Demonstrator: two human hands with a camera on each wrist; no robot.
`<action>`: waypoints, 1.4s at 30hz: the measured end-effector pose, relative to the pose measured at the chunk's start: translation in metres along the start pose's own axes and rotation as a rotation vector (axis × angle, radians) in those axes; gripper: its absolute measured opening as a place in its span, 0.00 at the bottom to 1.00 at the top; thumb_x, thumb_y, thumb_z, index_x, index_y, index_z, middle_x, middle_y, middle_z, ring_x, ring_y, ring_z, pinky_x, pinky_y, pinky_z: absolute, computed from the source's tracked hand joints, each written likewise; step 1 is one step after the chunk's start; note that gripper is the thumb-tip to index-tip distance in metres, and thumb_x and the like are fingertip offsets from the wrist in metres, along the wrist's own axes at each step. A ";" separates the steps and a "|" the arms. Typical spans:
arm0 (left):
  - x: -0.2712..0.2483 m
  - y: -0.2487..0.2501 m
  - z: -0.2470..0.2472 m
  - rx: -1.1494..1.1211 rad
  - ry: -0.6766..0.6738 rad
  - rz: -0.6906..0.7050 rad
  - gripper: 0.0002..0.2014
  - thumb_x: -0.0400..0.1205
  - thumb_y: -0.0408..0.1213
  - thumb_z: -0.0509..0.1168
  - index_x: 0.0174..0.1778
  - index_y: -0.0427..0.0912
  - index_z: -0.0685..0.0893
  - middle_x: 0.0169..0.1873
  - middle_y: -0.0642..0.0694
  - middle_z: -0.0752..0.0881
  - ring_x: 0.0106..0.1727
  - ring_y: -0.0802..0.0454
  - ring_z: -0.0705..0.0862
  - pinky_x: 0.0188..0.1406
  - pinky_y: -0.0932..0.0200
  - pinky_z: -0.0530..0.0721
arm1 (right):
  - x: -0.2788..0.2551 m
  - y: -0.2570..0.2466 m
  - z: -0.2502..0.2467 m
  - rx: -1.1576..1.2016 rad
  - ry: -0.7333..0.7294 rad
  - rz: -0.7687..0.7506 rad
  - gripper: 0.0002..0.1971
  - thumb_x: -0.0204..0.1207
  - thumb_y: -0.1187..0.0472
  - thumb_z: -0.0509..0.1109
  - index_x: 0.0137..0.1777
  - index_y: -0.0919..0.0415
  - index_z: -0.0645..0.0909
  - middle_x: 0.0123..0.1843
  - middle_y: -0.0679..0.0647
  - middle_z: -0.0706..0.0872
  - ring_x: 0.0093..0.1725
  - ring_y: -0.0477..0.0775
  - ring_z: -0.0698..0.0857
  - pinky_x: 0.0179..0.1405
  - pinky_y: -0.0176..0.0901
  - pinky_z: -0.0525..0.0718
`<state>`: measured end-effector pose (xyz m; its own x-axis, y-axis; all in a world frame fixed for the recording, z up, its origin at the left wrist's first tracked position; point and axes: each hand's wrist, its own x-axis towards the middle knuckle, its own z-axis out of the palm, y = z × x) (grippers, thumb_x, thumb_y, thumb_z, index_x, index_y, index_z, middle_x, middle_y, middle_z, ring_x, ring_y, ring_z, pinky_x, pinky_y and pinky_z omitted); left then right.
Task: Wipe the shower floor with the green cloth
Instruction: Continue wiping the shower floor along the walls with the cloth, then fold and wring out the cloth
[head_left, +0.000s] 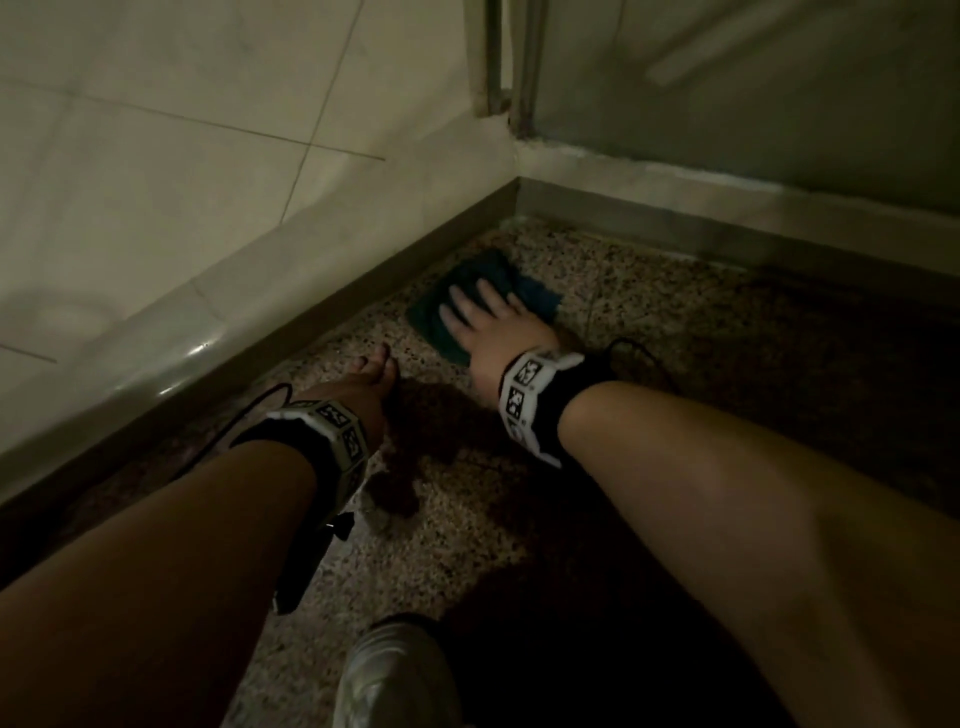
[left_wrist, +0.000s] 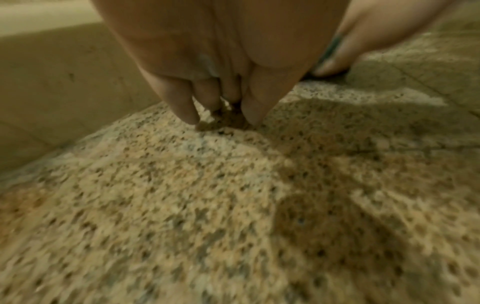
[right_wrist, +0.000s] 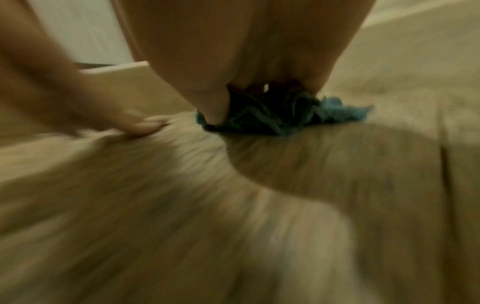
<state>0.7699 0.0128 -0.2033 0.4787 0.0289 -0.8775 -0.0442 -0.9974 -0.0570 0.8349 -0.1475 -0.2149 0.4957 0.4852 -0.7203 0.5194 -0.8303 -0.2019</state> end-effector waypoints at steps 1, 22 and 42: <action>-0.001 0.003 -0.001 0.007 -0.010 -0.017 0.37 0.84 0.23 0.49 0.83 0.48 0.36 0.81 0.49 0.31 0.83 0.48 0.41 0.76 0.51 0.66 | -0.004 -0.002 0.006 0.003 -0.008 -0.022 0.39 0.83 0.58 0.58 0.84 0.51 0.34 0.84 0.48 0.30 0.83 0.58 0.33 0.81 0.54 0.39; -0.008 0.020 -0.001 -0.009 -0.039 -0.089 0.37 0.85 0.33 0.52 0.83 0.47 0.34 0.81 0.50 0.30 0.84 0.47 0.42 0.76 0.40 0.65 | 0.007 0.039 -0.020 0.102 0.038 0.168 0.37 0.85 0.59 0.56 0.84 0.52 0.35 0.84 0.48 0.31 0.83 0.57 0.36 0.82 0.53 0.40; -0.027 0.032 -0.071 -0.350 0.300 0.038 0.20 0.89 0.43 0.52 0.77 0.49 0.70 0.75 0.44 0.73 0.73 0.43 0.73 0.69 0.53 0.70 | -0.086 0.079 -0.037 1.726 0.316 0.285 0.22 0.82 0.54 0.66 0.71 0.66 0.75 0.67 0.61 0.82 0.64 0.65 0.82 0.67 0.63 0.77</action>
<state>0.8174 -0.0246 -0.1477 0.7174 0.0225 -0.6963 0.2072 -0.9612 0.1824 0.8596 -0.2449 -0.1441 0.6418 0.1450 -0.7531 -0.7467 -0.1058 -0.6567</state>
